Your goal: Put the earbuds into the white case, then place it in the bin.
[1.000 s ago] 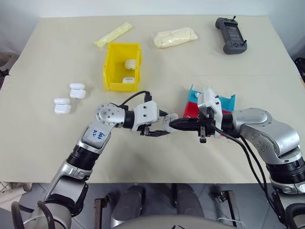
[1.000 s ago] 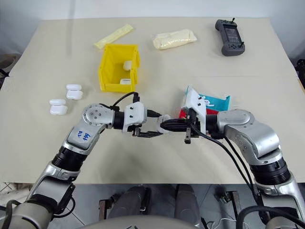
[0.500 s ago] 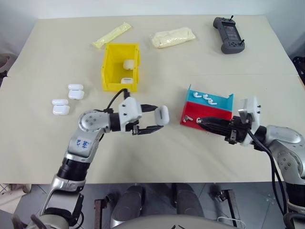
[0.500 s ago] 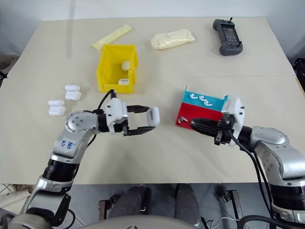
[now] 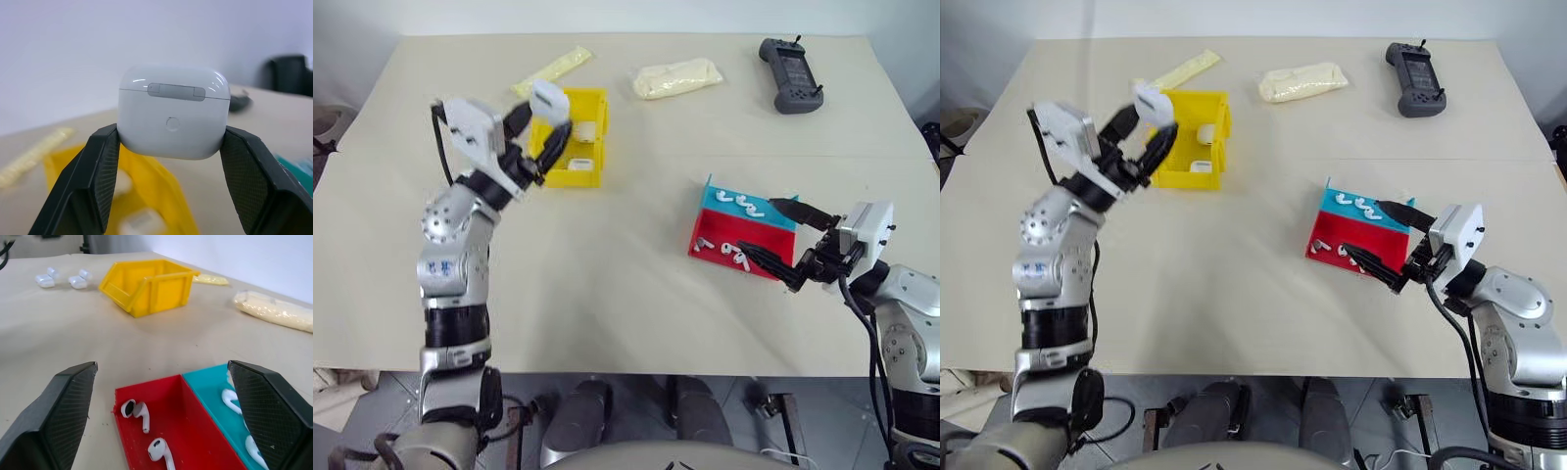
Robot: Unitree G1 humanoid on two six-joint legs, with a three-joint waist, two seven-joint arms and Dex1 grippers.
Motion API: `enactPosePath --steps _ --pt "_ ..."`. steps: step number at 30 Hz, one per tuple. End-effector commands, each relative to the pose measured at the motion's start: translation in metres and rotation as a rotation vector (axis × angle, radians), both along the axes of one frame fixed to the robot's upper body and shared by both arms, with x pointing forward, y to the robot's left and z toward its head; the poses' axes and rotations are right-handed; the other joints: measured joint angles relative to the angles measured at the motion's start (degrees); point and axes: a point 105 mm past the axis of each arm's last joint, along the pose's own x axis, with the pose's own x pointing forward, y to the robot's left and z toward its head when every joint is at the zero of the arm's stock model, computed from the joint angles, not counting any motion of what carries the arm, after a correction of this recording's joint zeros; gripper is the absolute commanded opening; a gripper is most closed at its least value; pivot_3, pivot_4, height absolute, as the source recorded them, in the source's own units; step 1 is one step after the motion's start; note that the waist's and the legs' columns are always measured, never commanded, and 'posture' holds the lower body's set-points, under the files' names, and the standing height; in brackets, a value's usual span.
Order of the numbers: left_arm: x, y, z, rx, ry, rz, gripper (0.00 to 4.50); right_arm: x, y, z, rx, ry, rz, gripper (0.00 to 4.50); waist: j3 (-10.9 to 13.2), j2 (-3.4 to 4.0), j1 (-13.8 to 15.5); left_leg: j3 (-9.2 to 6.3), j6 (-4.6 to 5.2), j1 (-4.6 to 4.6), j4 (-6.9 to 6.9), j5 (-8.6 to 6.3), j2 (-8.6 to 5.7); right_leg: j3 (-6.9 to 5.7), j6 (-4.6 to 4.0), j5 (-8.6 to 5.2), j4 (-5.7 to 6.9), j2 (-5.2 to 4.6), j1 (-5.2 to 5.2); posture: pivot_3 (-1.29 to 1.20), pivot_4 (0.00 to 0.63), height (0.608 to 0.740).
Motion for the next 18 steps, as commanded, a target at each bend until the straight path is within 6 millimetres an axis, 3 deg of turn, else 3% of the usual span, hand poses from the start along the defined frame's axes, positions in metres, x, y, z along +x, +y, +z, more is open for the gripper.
enactPosePath --steps 1,4,9,14,18 --pt "0.042 0.001 0.004 0.051 0.041 0.14 2.74 -0.002 -0.001 0.002 0.004 -0.041 -0.018 4.47 0.0 -0.05 0.3 -0.03 0.0 0.0 0.01 0.01 -0.03 -0.04 0.0 0.0 -0.01 0.0 0.02 0.0 0.15 0.74" --pt "0.069 0.003 0.006 0.07 0.071 0.25 2.74 -0.004 0.005 -0.004 0.003 -0.034 -0.007 4.47 0.0 -0.09 0.2 0.0 -0.02 -0.02 -0.02 0.02 -0.04 -0.04 0.02 0.01 -0.01 0.02 0.0 0.0 0.15 0.74" --pt "0.084 -0.001 -0.002 0.054 0.127 0.246 2.74 -0.005 0.012 -0.002 0.013 -0.043 -0.004 4.47 0.0 -0.09 -0.9 0.02 0.0 -0.03 -0.15 0.0 -0.04 -0.09 0.02 0.01 -0.04 0.0 -0.1 0.0 0.15 0.74" --pt "0.08 0.001 -0.005 0.045 0.149 0.174 4.38 -0.003 0.017 0.005 0.016 -0.057 -0.002 4.5 0.0 -0.1 -1.1 0.06 0.0 -0.06 -0.11 0.0 0.01 -0.1 0.02 0.01 0.01 0.01 -0.15 0.0 0.15 0.74" --pt "0.064 0.005 -0.005 0.079 0.15 0.092 4.45 -0.002 0.022 0.011 0.013 -0.06 0.007 4.5 0.0 -0.09 -1.4 0.07 -0.01 -0.04 -0.09 0.01 0.03 -0.07 0.01 0.01 0.06 0.01 -0.15 0.0 0.15 0.74"
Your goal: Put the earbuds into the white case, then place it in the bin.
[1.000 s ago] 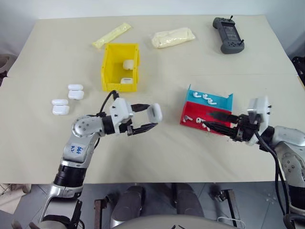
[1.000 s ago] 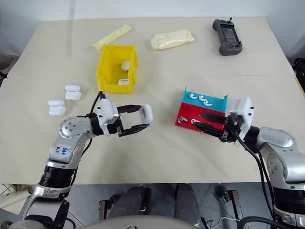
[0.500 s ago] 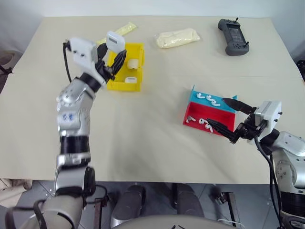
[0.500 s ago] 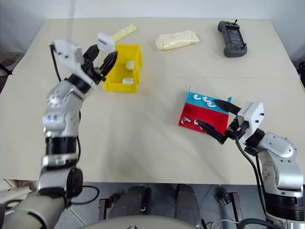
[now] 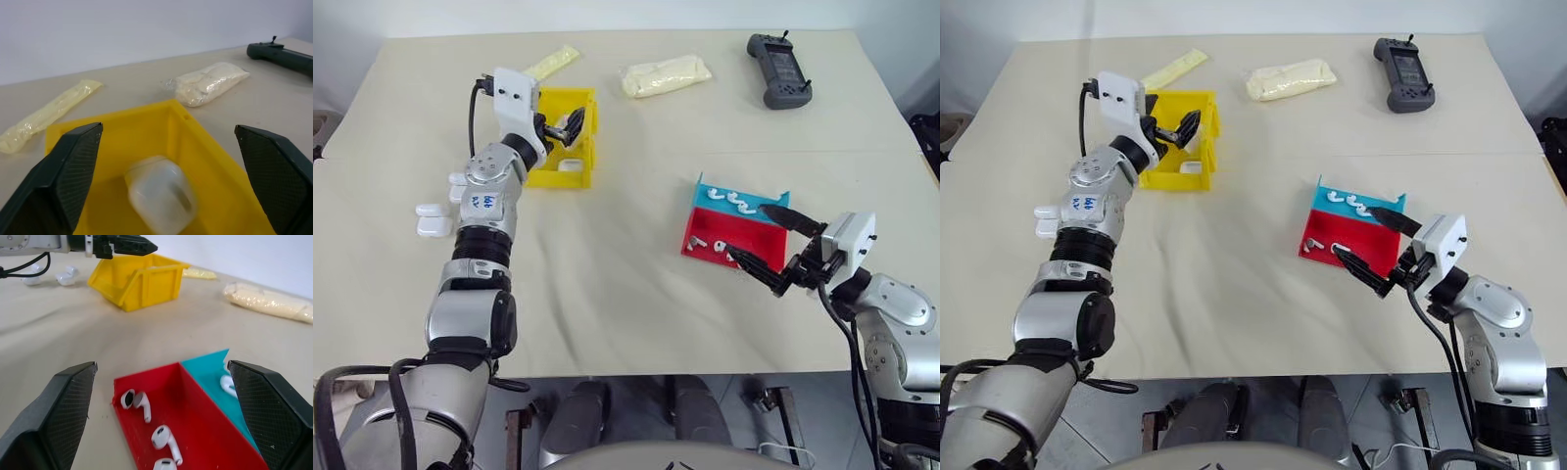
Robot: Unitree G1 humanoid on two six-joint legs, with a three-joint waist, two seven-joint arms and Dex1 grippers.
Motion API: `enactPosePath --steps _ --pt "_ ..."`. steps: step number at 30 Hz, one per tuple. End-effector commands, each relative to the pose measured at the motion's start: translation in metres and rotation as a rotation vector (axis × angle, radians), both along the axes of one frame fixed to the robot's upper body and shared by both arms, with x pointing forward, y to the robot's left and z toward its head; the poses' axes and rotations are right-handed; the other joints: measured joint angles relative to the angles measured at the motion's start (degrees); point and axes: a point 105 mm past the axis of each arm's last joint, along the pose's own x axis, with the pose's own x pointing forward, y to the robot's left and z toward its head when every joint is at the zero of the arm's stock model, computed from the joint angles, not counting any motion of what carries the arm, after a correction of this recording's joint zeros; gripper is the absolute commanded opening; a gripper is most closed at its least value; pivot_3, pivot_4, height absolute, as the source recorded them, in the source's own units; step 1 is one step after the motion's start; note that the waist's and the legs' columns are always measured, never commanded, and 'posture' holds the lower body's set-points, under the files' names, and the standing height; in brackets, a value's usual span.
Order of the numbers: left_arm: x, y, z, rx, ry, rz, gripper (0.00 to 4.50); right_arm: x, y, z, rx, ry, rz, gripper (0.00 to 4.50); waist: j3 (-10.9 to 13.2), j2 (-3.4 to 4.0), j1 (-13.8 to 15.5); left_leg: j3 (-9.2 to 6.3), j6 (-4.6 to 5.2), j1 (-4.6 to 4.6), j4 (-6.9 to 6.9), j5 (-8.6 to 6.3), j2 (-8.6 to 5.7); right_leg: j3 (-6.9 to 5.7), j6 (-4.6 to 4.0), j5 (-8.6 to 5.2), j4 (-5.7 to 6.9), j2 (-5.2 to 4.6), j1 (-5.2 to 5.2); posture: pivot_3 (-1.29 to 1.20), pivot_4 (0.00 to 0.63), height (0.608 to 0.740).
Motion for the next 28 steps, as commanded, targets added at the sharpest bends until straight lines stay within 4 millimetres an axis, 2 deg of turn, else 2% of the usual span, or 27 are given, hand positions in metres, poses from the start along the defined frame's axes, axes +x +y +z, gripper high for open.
enactPosePath --steps 1,6,8,10,15,18,22,28 --pt "-0.018 0.004 0.015 0.01 -0.033 -0.087 4.45 -0.002 0.006 0.015 -0.006 -0.041 0.023 4.5 0.0 0.0 -0.1 0.0 0.0 0.0 0.0 0.0 0.01 0.0 0.0 0.0 0.01 0.0 0.0 0.0 0.15 0.74" --pt "-0.068 0.011 0.005 0.177 -0.018 -0.286 4.45 -0.003 0.006 0.015 -0.025 -0.018 0.048 4.5 0.0 0.02 -0.9 -0.03 0.0 0.0 -0.03 -0.01 0.0 0.04 0.0 0.0 0.0 -0.02 -0.01 0.0 0.15 0.74" --pt "-0.097 0.023 0.002 0.255 -0.051 -0.36 4.45 -0.004 0.005 0.011 -0.045 0.005 0.071 4.5 0.0 0.02 -1.0 -0.05 0.0 0.0 -0.04 -0.01 0.02 0.03 -0.01 -0.01 -0.01 -0.01 0.0 0.0 0.15 0.74" --pt "-0.114 0.035 -0.003 0.282 -0.026 -0.374 4.45 -0.003 0.003 0.009 -0.059 0.018 0.088 4.5 0.0 0.02 -1.0 -0.05 -0.01 0.02 -0.06 -0.02 0.05 0.04 -0.03 -0.02 -0.03 -0.01 0.0 0.0 0.15 0.74" --pt "-0.156 0.052 -0.04 0.352 0.075 -0.44 4.45 0.0 -0.002 0.005 -0.069 0.034 0.128 4.5 0.0 0.08 -0.7 -0.06 -0.01 0.11 -0.03 -0.02 0.06 0.04 -0.05 -0.02 -0.06 -0.02 0.15 0.0 0.15 0.74" --pt "-0.177 0.045 -0.058 0.352 0.113 -0.497 4.45 -0.001 -0.003 0.0 -0.085 0.065 0.172 4.5 0.0 0.08 -0.2 -0.08 0.0 0.09 -0.02 -0.03 0.03 0.05 -0.05 -0.02 -0.11 -0.04 0.16 0.0 0.15 0.74" --pt "-0.192 0.03 -0.076 0.343 0.165 -0.554 4.45 -0.001 -0.004 -0.003 -0.094 0.081 0.211 4.5 0.0 0.08 0.5 -0.07 0.02 0.08 -0.02 -0.04 0.05 0.06 -0.07 -0.01 -0.15 -0.05 0.17 0.0 0.15 0.74" --pt "-0.187 0.022 -0.074 0.367 0.099 -0.533 4.45 0.003 -0.009 -0.004 -0.084 0.074 0.171 4.5 0.0 0.09 0.6 -0.06 0.0 0.11 -0.02 -0.03 0.05 0.06 -0.08 -0.02 -0.15 -0.03 0.15 0.0 0.15 0.74"
